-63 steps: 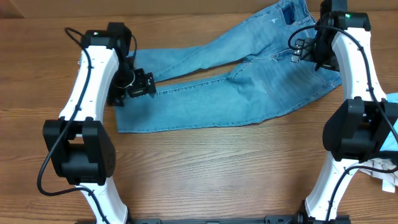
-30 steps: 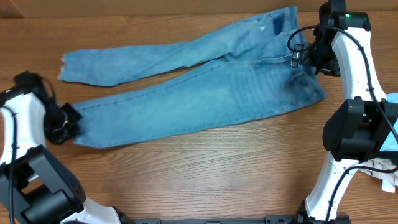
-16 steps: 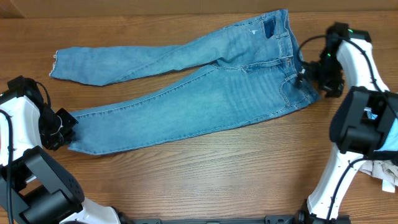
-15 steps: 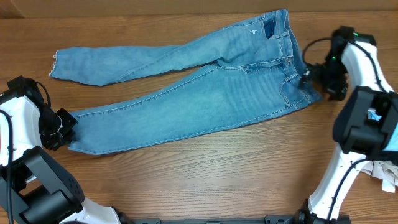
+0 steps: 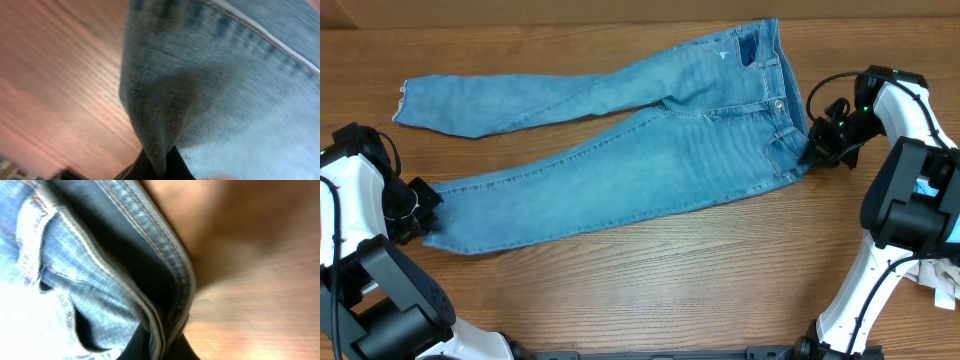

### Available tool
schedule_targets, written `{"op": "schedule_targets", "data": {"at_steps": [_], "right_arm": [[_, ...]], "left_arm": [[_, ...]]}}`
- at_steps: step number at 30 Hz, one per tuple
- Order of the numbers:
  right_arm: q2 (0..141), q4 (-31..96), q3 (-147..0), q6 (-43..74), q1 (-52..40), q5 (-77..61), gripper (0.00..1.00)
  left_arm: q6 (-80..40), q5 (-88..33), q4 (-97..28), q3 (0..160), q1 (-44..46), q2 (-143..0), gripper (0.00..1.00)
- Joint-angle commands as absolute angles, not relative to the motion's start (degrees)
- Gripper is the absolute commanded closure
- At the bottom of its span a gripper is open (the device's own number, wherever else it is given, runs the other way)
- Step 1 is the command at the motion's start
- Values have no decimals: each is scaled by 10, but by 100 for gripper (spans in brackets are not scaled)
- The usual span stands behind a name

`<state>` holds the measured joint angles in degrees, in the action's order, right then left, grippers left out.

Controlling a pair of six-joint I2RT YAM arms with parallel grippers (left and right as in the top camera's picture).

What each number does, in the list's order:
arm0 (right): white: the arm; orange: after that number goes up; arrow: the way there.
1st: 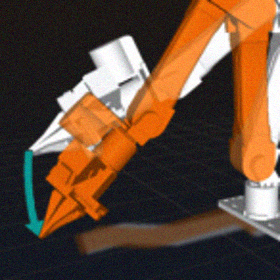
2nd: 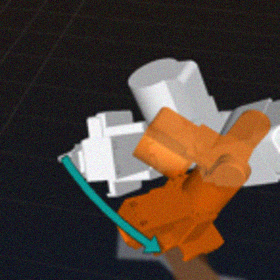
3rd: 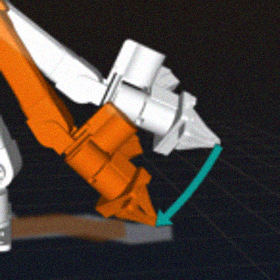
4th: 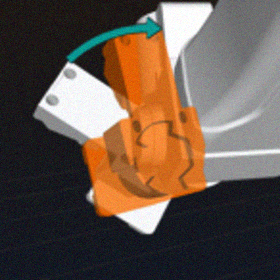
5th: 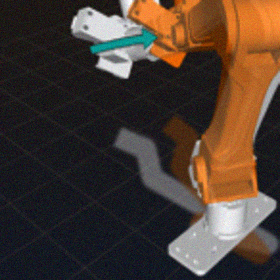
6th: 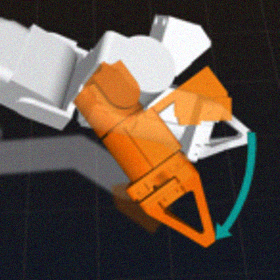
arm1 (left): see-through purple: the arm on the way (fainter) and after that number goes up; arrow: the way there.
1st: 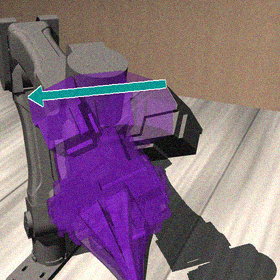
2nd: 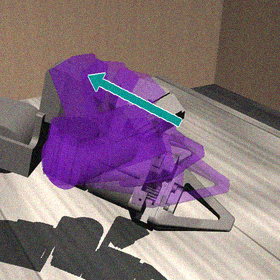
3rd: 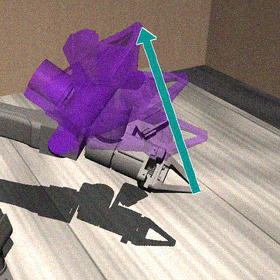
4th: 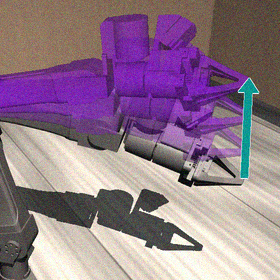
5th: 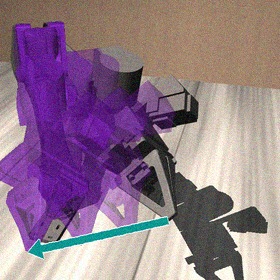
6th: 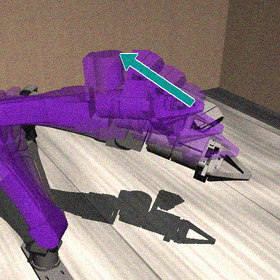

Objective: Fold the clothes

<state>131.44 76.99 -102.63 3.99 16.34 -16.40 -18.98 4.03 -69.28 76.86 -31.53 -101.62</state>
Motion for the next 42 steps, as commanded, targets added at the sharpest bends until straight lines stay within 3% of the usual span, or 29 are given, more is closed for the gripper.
{"op": "schedule_targets", "data": {"at_steps": [1, 7, 19, 25, 29, 36, 37, 39, 41, 42], "right_arm": [[1318, 816, -1021, 130, 169, 32, 96], [1318, 880, -978, 168, 168, 90, 96], [1120, 741, -694, 228, 171, 75, 96], [1087, 748, -687, 228, 198, 81, 96], [1087, 746, -687, 228, 208, 81, 96], [1087, 739, -687, 225, 208, 74, 96], [1087, 739, -687, 225, 208, 72, 96], [1087, 739, -687, 225, 208, 72, 96], [1087, 737, -687, 221, 208, 63, 96], [1087, 737, -687, 221, 208, 63, 96]], "left_arm": [[-223, 125, -698, 770, -315, -1011, 94], [-223, 126, -676, 770, -315, -1011, 86], [-223, 125, -672, 770, -315, -1011, 90], [-223, 182, -683, 770, -315, -1011, 93], [-223, 201, -673, 770, -315, -1011, 81], [-233, 211, -683, 770, -315, -1011, 80], [-234, 210, -683, 770, -315, -1011, 78], [-235, 211, -680, 770, -316, -1011, 59], [-228, 179, -657, 770, -317, -1013, 33], [-202, 160, -651, 770, -317, -1020, 27]]}}
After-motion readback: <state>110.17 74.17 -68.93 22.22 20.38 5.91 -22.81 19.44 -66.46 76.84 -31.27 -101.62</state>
